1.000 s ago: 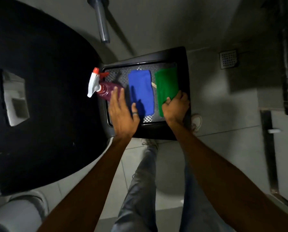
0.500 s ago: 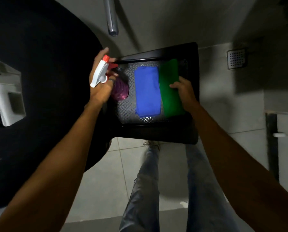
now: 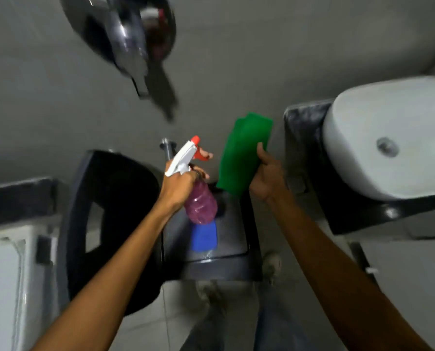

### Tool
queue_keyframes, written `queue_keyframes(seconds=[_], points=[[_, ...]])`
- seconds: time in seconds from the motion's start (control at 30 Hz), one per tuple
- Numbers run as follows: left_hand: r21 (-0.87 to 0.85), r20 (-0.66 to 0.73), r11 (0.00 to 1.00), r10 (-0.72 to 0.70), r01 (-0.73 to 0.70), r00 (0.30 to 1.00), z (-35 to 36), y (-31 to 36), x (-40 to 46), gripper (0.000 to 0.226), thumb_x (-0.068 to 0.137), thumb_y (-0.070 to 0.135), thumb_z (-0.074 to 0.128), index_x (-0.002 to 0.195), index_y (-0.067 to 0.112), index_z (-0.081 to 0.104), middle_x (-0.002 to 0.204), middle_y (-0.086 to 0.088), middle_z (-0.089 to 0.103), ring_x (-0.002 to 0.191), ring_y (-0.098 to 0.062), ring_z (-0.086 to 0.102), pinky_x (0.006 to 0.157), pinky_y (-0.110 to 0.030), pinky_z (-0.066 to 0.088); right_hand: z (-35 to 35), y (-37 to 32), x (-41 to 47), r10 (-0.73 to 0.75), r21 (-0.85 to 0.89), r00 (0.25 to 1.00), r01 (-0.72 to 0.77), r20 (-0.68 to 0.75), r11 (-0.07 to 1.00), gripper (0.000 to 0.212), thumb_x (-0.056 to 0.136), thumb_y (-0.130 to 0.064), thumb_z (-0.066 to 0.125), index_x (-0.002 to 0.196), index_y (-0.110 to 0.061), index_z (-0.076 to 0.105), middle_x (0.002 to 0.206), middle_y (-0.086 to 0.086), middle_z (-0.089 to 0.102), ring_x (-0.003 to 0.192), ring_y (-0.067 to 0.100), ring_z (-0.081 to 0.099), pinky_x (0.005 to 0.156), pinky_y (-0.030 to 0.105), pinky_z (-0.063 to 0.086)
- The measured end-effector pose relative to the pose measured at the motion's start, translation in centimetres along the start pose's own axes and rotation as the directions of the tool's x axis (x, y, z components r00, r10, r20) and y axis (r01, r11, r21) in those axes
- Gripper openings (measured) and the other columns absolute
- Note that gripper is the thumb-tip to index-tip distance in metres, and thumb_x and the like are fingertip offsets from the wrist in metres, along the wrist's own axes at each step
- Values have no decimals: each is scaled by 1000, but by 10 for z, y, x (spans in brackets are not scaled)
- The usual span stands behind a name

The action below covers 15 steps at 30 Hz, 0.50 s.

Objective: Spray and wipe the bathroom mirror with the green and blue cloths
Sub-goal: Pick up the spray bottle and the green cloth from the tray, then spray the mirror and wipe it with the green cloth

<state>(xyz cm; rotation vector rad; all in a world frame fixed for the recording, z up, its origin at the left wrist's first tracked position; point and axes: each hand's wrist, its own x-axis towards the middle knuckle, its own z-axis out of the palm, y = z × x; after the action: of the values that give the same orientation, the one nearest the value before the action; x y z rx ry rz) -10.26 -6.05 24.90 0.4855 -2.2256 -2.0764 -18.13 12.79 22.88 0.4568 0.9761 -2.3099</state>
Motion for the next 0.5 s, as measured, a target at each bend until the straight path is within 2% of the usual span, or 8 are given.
queue_keyframes(seconds=[0.1,0.13,0.23,0.3,0.37,0.43,0.5], points=[[36,65,990,136,-138,989,4,73,5,71,69,-9,49,130,24,66,98,7,79,69,-16,75,62,-22,57,39,-58,-28,-107,-26,989,110,100,994,66,101,-44,38,157,-10,32,161,11,37,147,33,35,127,55,18],[61,94,980,182,-188,979,6,95,8,77,71,-14,49,136,24,62,103,-1,77,72,-20,73,61,-19,56,50,-76,-36,-140,-11,981,143,134,990,64,103,-44,35,157,-10,31,163,10,35,149,32,33,126,54,20],[148,149,941,282,-303,948,13,158,17,77,72,-20,49,142,11,61,111,-17,75,82,-27,68,59,-12,55,83,-125,-59,-215,9,954,218,209,976,61,103,-44,39,154,-10,38,155,8,48,139,30,48,121,51,33],[179,182,916,327,-358,927,18,196,19,80,74,-24,48,143,14,61,113,-19,75,86,-27,69,61,-18,59,100,-149,-71,-275,1,934,282,229,959,59,104,-44,39,152,-10,42,156,10,47,140,31,47,123,51,29],[159,195,908,356,-388,914,24,229,18,83,75,-24,45,144,21,60,108,-16,75,78,-21,70,65,-30,63,117,-170,-83,-315,-2,920,324,233,946,59,104,-43,38,152,-9,42,160,11,43,146,33,41,125,53,24],[105,187,910,378,-401,907,30,256,14,83,77,-23,40,145,19,59,95,-10,71,61,-8,67,58,-29,62,132,-184,-99,-361,7,894,372,264,928,60,104,-43,38,153,-8,40,161,12,40,147,33,38,126,53,23],[58,164,913,391,-405,906,37,274,15,78,79,-18,37,145,18,60,84,-6,67,53,-4,64,51,-26,58,145,-196,-110,-402,13,867,417,296,909,61,104,-43,38,153,-7,39,161,14,39,145,33,40,125,53,25]])
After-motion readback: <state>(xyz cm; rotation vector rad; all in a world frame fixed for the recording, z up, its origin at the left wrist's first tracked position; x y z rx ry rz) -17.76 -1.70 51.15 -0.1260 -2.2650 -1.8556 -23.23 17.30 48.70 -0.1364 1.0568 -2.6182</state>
